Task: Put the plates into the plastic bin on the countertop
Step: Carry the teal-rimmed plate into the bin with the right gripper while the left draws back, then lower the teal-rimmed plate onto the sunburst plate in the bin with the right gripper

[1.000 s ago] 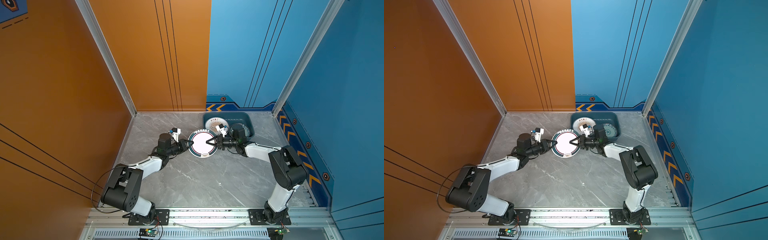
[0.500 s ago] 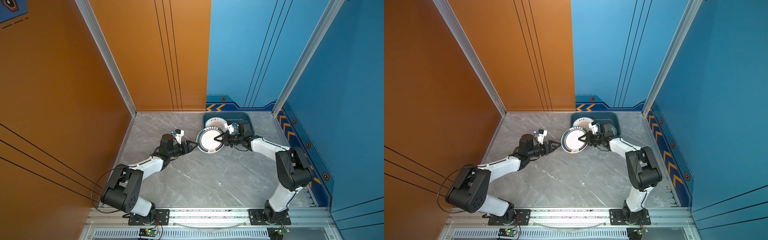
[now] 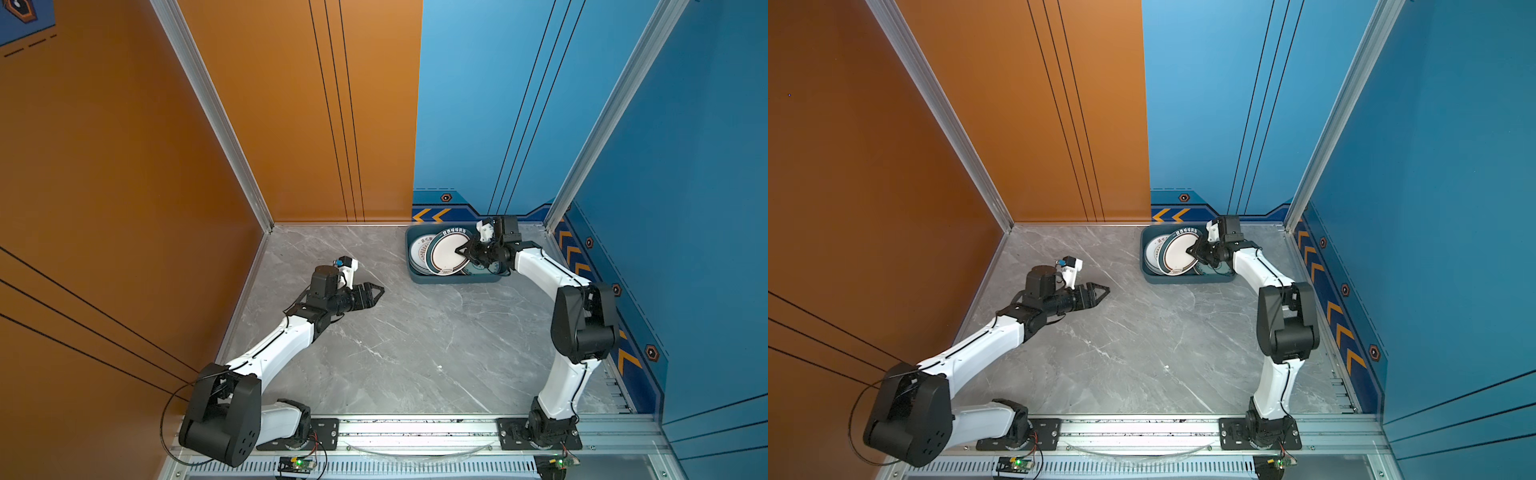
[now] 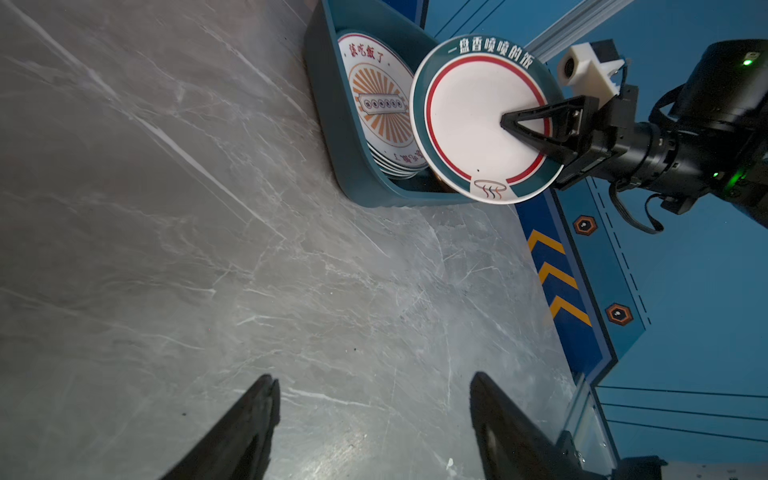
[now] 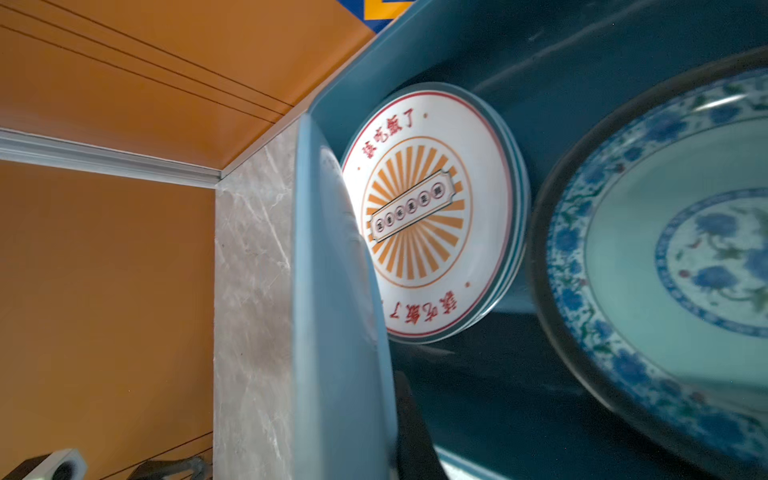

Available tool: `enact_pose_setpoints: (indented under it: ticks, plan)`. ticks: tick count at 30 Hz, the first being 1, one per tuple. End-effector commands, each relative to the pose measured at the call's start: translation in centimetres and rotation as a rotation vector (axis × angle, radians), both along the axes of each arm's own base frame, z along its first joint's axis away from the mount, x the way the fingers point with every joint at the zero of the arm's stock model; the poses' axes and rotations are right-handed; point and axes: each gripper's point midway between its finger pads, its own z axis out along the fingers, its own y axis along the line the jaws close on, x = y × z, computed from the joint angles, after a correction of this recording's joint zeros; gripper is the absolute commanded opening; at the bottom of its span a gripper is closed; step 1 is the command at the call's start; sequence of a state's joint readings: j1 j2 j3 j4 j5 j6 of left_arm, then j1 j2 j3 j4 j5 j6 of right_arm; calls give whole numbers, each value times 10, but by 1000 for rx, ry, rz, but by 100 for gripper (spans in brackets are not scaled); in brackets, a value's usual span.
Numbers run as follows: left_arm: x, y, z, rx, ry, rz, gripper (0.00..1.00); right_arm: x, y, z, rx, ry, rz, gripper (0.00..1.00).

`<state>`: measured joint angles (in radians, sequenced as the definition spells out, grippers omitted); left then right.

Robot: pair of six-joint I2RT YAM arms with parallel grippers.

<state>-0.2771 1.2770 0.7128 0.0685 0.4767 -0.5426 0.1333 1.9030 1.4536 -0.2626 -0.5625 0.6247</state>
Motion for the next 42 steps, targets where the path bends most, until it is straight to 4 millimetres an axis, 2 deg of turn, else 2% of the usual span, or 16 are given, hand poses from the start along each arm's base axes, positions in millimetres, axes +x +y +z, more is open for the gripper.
enact_pose_setpoints:
  ticks: [1, 9, 10, 20, 30, 31, 42]
  plan:
    - [-7, 17, -16, 63, 30, 28, 75, 10, -8, -11, -45, 34, -21, 0]
    - [-8, 24, -19, 68, 32, 49, 75, 33, -5, -29, -48, 66, -45, 0]
    - [-8, 24, -19, 67, 32, 49, 75, 36, -6, -40, -47, 86, -50, 0]
    - [-7, 24, -21, 61, 36, 46, 75, 48, -4, -69, -57, 139, -70, 0]
    - [-4, 24, -21, 54, 36, 47, 75, 52, -3, -90, -141, 180, -63, 21]
    - [-4, 24, -21, 55, 37, 48, 75, 58, -3, -84, -149, 160, -66, 22]
    - [-3, 24, -23, 49, 41, 47, 75, 60, -4, -96, -205, 176, -60, 38]
